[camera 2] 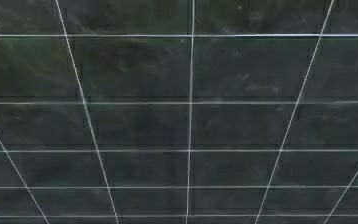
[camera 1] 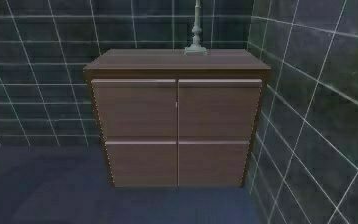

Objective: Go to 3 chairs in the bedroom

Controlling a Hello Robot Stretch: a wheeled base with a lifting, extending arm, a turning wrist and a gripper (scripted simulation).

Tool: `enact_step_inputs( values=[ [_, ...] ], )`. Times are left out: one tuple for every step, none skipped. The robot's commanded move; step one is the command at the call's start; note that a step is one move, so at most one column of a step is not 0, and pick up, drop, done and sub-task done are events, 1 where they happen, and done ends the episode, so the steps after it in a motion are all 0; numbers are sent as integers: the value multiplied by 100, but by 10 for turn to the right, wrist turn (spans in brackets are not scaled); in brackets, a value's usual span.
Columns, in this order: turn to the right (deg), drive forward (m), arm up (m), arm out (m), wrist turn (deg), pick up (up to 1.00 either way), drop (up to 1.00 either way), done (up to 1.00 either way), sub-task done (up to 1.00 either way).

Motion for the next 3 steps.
enact_step_inputs(
  values=[
    [-450,0,0,0,0,0,0,0,0],
    [-450,0,0,0,0,0,0,0,0],
    [0,15,0,0,0,0,0,0,0]
  ],
)
